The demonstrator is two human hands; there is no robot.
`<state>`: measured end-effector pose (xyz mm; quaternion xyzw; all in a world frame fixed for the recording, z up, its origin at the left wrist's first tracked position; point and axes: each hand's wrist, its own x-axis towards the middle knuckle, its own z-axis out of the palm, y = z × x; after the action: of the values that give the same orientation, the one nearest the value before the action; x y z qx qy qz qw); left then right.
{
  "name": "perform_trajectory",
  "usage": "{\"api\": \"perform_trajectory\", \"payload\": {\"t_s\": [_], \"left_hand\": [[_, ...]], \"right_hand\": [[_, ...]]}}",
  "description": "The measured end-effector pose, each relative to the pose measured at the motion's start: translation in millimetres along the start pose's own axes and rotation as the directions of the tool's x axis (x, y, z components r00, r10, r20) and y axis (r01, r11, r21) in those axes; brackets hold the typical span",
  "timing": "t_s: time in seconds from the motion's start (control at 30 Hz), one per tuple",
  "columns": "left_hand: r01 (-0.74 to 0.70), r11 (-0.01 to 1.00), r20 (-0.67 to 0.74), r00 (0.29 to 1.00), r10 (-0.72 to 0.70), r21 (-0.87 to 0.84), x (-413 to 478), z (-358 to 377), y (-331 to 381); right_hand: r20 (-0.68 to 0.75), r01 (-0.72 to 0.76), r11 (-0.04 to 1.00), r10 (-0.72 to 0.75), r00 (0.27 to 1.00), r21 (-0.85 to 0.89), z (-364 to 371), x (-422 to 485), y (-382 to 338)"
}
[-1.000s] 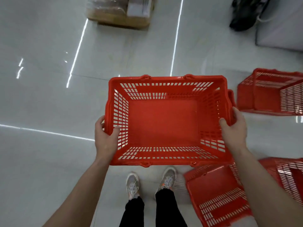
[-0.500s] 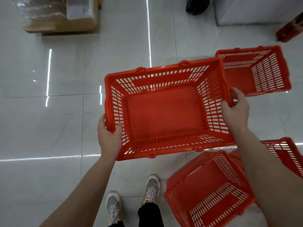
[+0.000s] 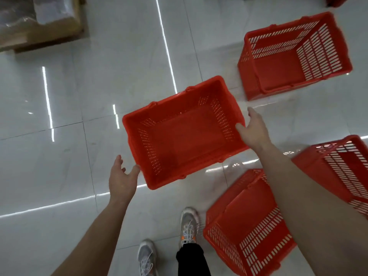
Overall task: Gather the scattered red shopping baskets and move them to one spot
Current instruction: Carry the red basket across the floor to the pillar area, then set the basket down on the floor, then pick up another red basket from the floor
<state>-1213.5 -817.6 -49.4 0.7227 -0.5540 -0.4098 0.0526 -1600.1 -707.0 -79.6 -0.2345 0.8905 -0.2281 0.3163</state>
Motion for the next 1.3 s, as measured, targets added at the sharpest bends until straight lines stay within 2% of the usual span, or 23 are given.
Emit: {"api": "perform_trajectory", "payload": {"t_s": [0.07, 0.17, 0.27, 0.4, 0.47, 0.57, 0.77, 0.9, 1.07, 1.2, 1.3], "left_hand": [[-0.085, 0.996, 0.028, 0.996, 0.084, 0.032, -11, -5, 10], [-0.25, 0.962, 0.159, 0.96, 0.231, 0.111, -33, -5, 27], [-0.38, 0.911, 0.321, 0.893, 0.317, 0.158, -61, 9, 40], [-0.522, 0.827, 0.543, 0.765, 0.346, 0.209, -97, 42, 44], [-0.587, 0.783, 0.627, 0.694, 0.354, 0.207, -113, 61, 39], [-0.667, 0.719, 0.721, 0.595, 0.355, 0.196, -141, 83, 23], [-0.772, 0.599, 0.824, 0.471, 0.315, 0.212, -185, 109, -33], [-0.797, 0.549, 0.828, 0.471, 0.305, 0.252, -188, 142, -65], [-0.783, 0.582, 0.764, 0.508, 0.397, 0.219, -179, 225, -95], [-0.762, 0.608, 0.698, 0.56, 0.446, 0.223, -160, 296, -130], [-0.735, 0.641, 0.666, 0.595, 0.45, 0.223, -148, 329, -159]], "right_hand": [[0.001, -0.05, 0.999, 0.05, 0.999, 0.004, -3, -19, 8], [-0.011, -0.143, 0.987, 0.144, 0.99, 0.08, -12, -54, 24], [-0.033, -0.25, 0.951, 0.26, 0.965, 0.183, -19, -100, 50], [-0.11, -0.343, 0.898, 0.383, 0.917, 0.274, -19, -179, 100], [-0.159, -0.414, 0.854, 0.477, 0.864, 0.315, -13, -226, 130], [-0.156, -0.516, 0.743, 0.622, 0.768, 0.426, 5, -300, 170], [-0.176, -0.579, 0.591, 0.769, 0.614, 0.562, 65, -432, 231], [-0.223, -0.578, 0.517, 0.835, 0.504, 0.632, 109, -476, 277], [-0.226, -0.58, 0.52, 0.834, 0.503, 0.627, 148, -453, 358], [-0.314, -0.495, 0.597, 0.78, 0.541, 0.632, 173, -409, 415], [-0.321, -0.419, 0.598, 0.762, 0.562, 0.683, 188, -383, 444]]}}
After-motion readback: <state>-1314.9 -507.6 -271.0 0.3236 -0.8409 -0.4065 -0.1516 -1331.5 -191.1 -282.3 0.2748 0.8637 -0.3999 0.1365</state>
